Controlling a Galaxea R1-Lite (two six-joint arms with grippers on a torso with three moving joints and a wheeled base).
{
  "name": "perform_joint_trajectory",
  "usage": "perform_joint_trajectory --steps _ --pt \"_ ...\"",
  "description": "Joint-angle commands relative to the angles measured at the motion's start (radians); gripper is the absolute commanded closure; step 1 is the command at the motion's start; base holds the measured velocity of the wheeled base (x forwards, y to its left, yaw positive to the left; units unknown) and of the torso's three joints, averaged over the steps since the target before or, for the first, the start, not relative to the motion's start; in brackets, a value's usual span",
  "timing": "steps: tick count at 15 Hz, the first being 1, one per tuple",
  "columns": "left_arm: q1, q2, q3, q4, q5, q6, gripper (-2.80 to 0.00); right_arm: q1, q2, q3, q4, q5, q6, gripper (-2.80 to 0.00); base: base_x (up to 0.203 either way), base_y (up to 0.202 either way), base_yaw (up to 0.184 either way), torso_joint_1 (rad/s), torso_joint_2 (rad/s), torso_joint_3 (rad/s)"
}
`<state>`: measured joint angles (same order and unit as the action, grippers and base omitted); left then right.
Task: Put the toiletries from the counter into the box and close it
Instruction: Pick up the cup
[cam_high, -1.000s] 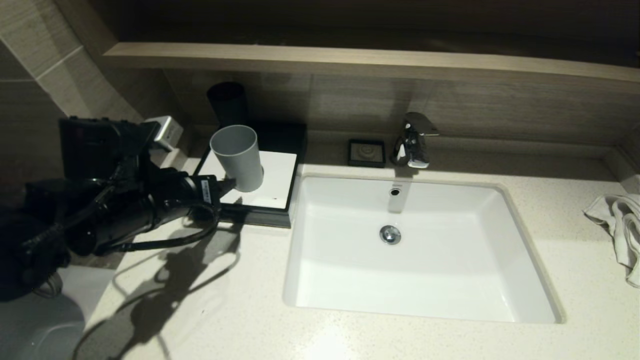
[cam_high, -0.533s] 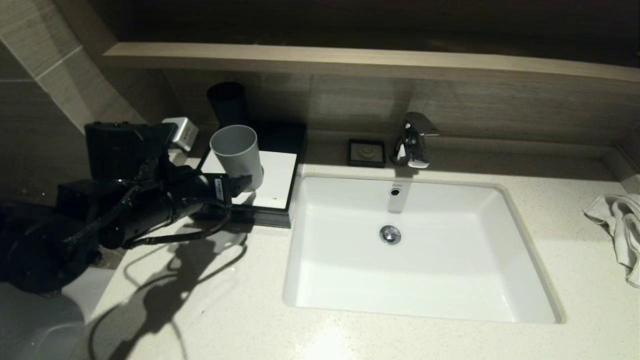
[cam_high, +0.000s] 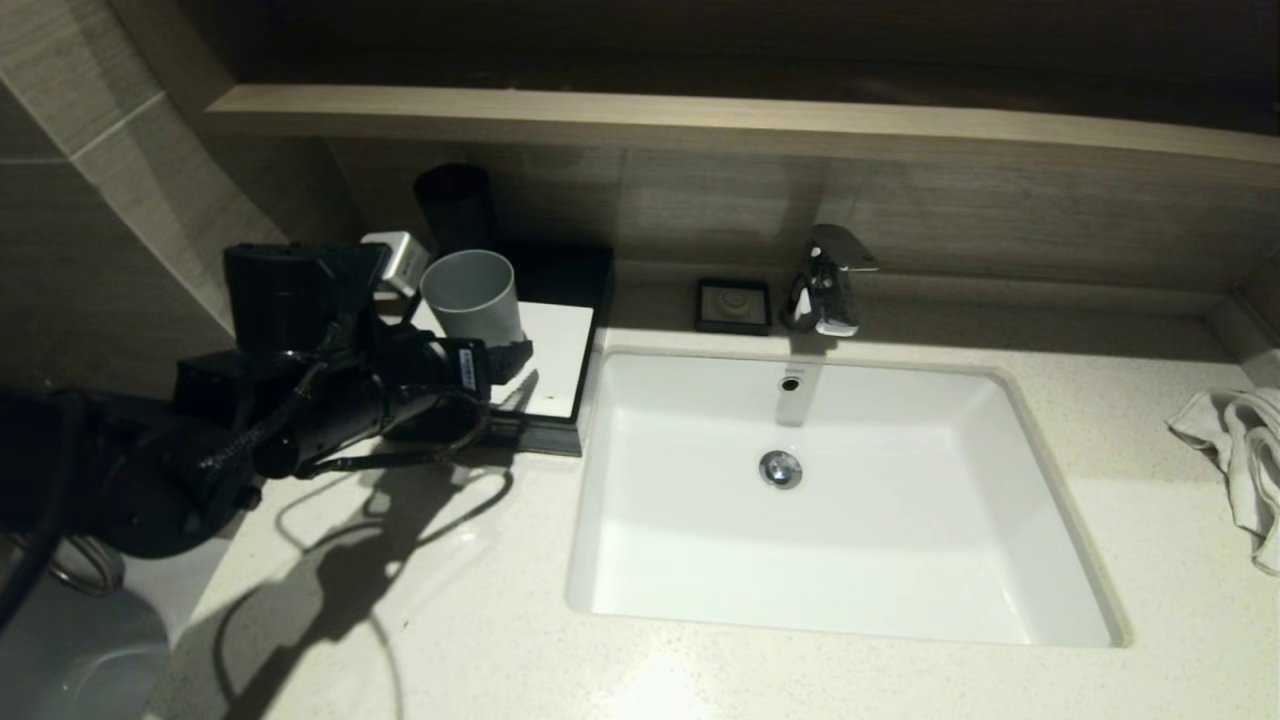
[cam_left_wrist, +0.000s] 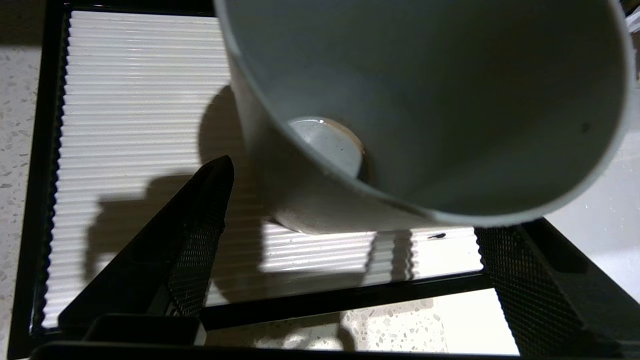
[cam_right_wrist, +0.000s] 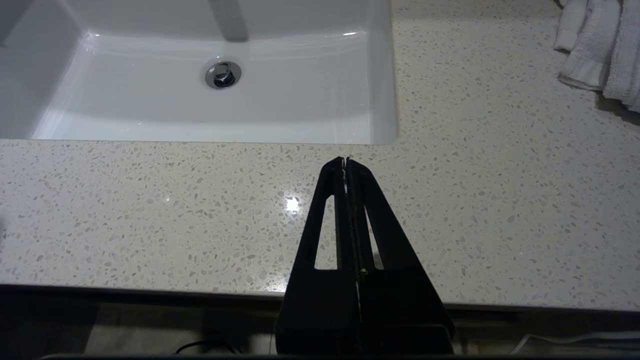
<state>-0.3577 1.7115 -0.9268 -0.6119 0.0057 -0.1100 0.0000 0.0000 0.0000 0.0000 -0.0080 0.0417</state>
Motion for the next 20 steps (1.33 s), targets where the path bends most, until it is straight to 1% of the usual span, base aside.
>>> perform_joint_trajectory --steps 1,4,7,17,20 --pt "-0.017 0.028 -0.016 -0.006 0.002 0.002 -2.80 0.000 0.000 0.000 0.000 0.000 0.000 0.00 0.000 0.000 0.000 0.000 0.00 0.000" --pt "-0.023 0.044 -0.017 -0.029 0.001 0.052 -2.80 0.000 0.000 0.000 0.000 0.000 0.001 0.00 0.000 0.000 0.000 0.000 0.00 0.000" --pt "-0.024 0.066 -0.002 -0.085 0.011 0.129 -2.80 0.000 0.000 0.000 0.000 0.000 0.001 0.00 0.000 0.000 0.000 0.000 0.00 0.000" --pt "-0.024 0.077 -0.001 -0.098 0.017 0.142 -2.80 0.000 0.000 0.000 0.000 0.000 0.000 0.00 0.000 0.000 0.000 0.000 0.00 0.000" --pt "-0.023 0.088 0.000 -0.139 0.022 0.142 -2.80 0.000 0.000 0.000 0.000 0.000 0.000 0.00 0.000 0.000 0.000 0.000 0.00 0.000"
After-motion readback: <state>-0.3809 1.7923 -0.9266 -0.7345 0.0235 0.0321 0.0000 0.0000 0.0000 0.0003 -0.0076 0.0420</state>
